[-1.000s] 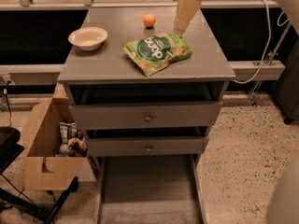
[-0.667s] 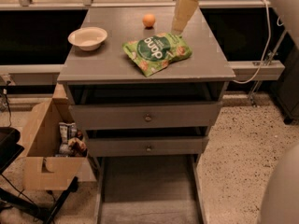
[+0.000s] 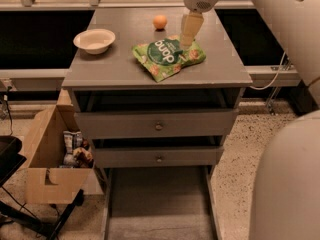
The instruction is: Place green rice chip bag into bottom drawer
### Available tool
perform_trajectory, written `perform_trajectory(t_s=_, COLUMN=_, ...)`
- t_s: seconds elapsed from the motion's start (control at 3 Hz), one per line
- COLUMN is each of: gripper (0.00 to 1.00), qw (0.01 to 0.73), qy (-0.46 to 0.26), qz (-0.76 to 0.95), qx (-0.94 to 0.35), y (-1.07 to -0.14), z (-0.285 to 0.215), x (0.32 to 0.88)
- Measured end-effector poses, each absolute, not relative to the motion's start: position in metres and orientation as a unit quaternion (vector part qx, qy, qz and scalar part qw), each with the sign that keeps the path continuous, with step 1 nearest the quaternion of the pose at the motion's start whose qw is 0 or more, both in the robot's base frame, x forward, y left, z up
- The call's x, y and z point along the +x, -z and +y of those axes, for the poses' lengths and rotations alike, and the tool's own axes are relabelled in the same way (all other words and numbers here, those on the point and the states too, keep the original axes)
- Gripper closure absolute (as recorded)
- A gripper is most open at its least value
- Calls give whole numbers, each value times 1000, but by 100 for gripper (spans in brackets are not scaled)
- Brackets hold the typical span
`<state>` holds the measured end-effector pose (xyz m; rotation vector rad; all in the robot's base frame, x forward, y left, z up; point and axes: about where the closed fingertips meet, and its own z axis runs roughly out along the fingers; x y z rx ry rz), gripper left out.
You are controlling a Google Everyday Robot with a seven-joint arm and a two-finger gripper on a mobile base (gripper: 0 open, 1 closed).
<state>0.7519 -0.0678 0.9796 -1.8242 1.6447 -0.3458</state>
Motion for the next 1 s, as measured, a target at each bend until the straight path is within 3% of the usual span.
perform_trajectory(t_s=1.0, gripper=0, qw=223, qy=72, qz=551, qx=-801, y=-875, z=-38, x=776)
